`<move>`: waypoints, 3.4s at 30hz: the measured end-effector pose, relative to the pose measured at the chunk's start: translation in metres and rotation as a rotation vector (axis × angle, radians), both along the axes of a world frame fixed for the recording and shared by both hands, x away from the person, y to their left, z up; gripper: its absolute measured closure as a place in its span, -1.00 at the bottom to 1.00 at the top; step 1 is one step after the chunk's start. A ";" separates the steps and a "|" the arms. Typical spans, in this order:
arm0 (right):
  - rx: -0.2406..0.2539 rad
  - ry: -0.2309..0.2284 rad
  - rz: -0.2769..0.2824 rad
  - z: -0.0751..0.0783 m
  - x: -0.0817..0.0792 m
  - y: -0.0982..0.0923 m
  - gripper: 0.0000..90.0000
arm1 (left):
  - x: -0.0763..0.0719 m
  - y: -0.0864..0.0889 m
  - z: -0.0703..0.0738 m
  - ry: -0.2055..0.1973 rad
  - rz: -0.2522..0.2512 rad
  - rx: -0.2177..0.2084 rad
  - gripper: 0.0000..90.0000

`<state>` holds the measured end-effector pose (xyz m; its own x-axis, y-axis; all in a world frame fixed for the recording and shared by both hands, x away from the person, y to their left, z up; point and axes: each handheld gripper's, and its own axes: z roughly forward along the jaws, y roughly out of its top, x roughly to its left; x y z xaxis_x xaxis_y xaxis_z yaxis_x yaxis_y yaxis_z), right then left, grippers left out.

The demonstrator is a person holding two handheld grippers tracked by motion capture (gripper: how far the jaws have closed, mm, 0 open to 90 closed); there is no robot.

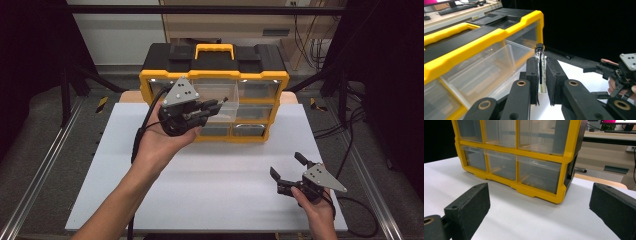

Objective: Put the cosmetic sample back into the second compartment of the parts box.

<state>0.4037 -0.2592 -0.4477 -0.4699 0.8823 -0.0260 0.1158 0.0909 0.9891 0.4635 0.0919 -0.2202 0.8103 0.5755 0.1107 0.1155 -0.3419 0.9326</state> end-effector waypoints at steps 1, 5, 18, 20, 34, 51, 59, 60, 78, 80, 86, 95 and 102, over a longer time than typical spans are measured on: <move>0.000 0.000 0.001 0.000 0.000 0.000 -0.92 | 0.002 0.002 0.001 -0.004 0.010 -0.003 0.79; -0.003 -0.001 0.003 0.000 0.000 0.000 -0.92 | 0.005 0.005 0.003 -0.003 0.017 -0.010 0.79; -0.002 0.004 0.005 -0.001 0.001 0.000 -0.92 | 0.021 0.012 0.009 0.010 0.046 -0.028 0.79; -0.001 0.006 0.006 -0.001 0.001 0.001 -0.92 | 0.024 0.013 0.009 0.010 0.053 -0.027 0.79; -0.005 0.002 0.005 0.000 0.001 0.000 -0.92 | 0.036 0.017 0.008 0.006 0.087 -0.051 0.79; -0.003 0.005 0.007 0.000 0.001 0.000 -0.92 | 0.042 0.014 -0.001 -0.017 0.120 -0.055 0.79; -0.005 0.004 0.007 0.000 0.001 0.000 -0.92 | 0.043 0.012 -0.007 -0.015 0.117 -0.048 0.79; -0.004 0.004 0.008 0.000 0.001 0.000 -0.92 | 0.043 0.012 -0.007 -0.015 0.119 -0.051 0.79; -0.009 0.004 0.012 -0.001 0.002 0.000 -0.92 | 0.048 0.010 -0.011 -0.011 0.121 -0.038 0.79; -0.010 0.005 0.012 -0.001 0.002 0.001 -0.92 | 0.049 0.010 -0.012 -0.007 0.124 -0.037 0.79; -0.006 0.008 0.009 -0.001 0.002 0.000 -0.92 | 0.050 0.010 -0.013 -0.002 0.121 -0.033 0.79; -0.008 0.009 0.011 -0.001 0.002 0.001 -0.92 | 0.052 0.008 -0.013 0.007 0.117 -0.030 0.81; -0.008 0.011 0.012 -0.001 0.002 0.000 -0.92 | 0.045 0.009 -0.008 -0.030 0.128 -0.044 0.71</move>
